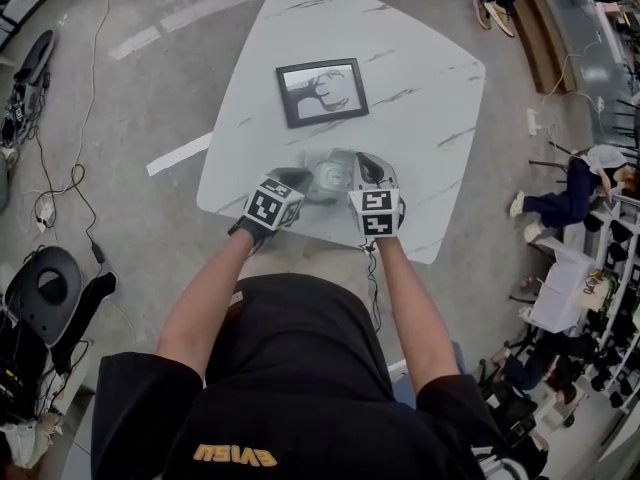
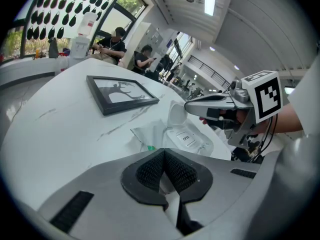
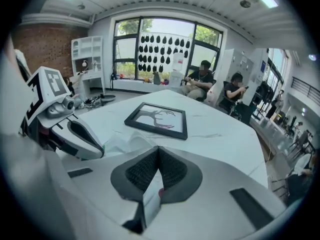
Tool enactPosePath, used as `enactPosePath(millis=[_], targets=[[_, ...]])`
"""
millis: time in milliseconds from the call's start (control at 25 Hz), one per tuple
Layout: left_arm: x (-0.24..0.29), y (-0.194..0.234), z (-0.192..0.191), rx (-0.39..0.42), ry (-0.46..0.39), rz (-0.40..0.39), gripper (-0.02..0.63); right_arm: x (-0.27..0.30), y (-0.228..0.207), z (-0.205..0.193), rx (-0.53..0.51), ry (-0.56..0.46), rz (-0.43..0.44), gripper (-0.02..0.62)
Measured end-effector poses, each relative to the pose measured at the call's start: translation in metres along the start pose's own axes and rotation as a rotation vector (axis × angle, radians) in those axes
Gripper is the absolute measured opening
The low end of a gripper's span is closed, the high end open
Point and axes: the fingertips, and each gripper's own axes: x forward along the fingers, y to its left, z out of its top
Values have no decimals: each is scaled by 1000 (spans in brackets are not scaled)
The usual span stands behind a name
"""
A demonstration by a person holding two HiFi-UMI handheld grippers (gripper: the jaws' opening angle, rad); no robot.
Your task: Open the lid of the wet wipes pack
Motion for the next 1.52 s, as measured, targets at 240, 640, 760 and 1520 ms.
enactPosePath(millis=[240, 640, 760, 1520], targets=[[-1, 0, 0, 0, -1, 0, 14, 4, -2, -14, 66, 26, 2, 0], [0, 0, 1, 4, -3, 4, 14, 17, -7, -24, 115, 54, 3, 1], [1, 0, 0, 3, -2, 3, 14, 20, -8, -27, 135, 68, 10, 2], [1, 1, -1, 22, -6, 23, 14, 35, -4, -41, 229, 121, 53, 2]])
